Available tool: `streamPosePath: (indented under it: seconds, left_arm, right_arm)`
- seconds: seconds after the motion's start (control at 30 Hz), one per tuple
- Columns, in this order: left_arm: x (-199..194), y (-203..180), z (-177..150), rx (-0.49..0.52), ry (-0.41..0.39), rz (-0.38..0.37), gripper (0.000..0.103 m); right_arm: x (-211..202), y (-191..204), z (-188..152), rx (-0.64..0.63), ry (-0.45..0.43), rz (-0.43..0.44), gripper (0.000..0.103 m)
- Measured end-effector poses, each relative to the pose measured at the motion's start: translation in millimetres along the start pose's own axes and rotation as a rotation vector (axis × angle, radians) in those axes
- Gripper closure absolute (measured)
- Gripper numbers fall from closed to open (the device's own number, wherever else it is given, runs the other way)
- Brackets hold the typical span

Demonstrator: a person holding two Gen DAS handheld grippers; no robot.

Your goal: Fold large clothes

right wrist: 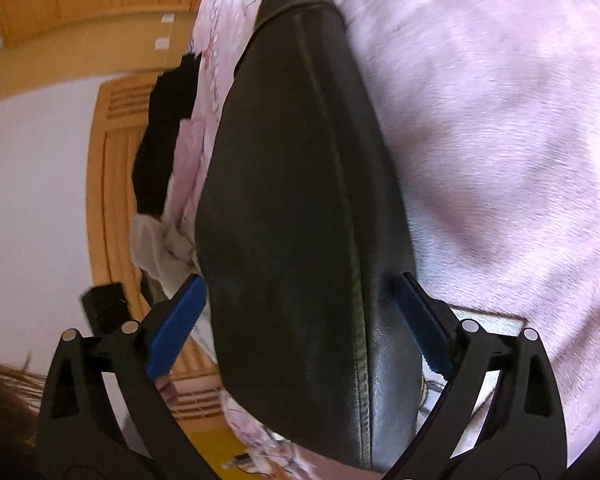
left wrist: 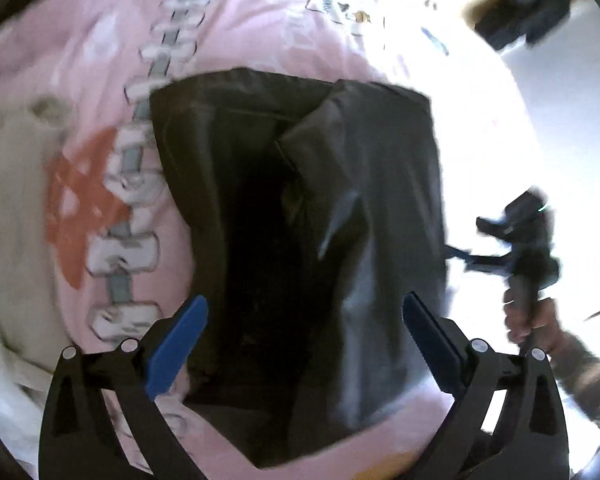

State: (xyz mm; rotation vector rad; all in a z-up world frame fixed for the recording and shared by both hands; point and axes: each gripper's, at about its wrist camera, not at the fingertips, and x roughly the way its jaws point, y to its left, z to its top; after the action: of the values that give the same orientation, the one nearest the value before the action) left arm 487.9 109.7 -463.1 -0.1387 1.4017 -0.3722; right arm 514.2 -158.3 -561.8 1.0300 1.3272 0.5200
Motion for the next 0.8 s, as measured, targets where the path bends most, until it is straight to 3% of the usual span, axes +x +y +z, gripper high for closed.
streamPosePath:
  seconds: [0.03, 0.1, 0.13, 0.2, 0.27, 0.47, 0.57, 0.67, 0.73, 0.8]
  left_arm:
    - [5.0, -7.9, -0.6, 0.036, 0.000, 0.061, 0.008]
    - [21.6, -27.3, -4.6, 0.151, -0.022, 0.324, 0.008]
    - [30.5, -35.1, -8.3, 0.206, -0.002, 0.355, 0.008]
    - [45.6, -40.1, -14.7, 0.227, 0.061, 0.290, 0.008]
    - [53.8, -40.9, -19.1, 0.235, 0.050, 0.316, 0.007]
    - [67.5, -14.4, -14.8, 0.120, -0.023, 0.372, 0.007]
    - [85.7, 1.7, -10.6, 0.073, 0.004, 0.348, 0.006]
    - [93.7, 30.8, -5.4, -0.086, -0.008, 0.217, 0.007]
    - [107.9, 53.4, -5.7, -0.219, 0.017, 0.056, 0.007]
    - [118.6, 60.2, -6.1, -0.280, 0.031, -0.027, 0.007]
  right_arm:
    - [2.5, 3.1, -0.1, -0.021, -0.003, -0.017, 0.010]
    - [4.3, 4.8, 1.0, -0.045, -0.009, -0.028, 0.010]
    - [5.8, 4.3, 2.4, -0.051, -0.010, -0.032, 0.010]
    - [7.7, 1.4, 3.4, -0.057, -0.015, -0.035, 0.010]
    - [8.9, -3.1, 3.8, -0.055, -0.013, -0.044, 0.010]
    - [25.3, -1.2, 2.2, -0.090, 0.017, -0.079, 0.008]
    - [29.8, 1.4, 2.9, -0.116, 0.035, -0.061, 0.006]
    - [31.6, -4.7, 7.4, -0.103, 0.059, -0.035, 0.005]
    - [35.7, -10.6, 10.9, -0.092, 0.079, -0.006, 0.005]
    - [41.5, -11.3, 14.3, -0.099, 0.092, -0.010, 0.005]
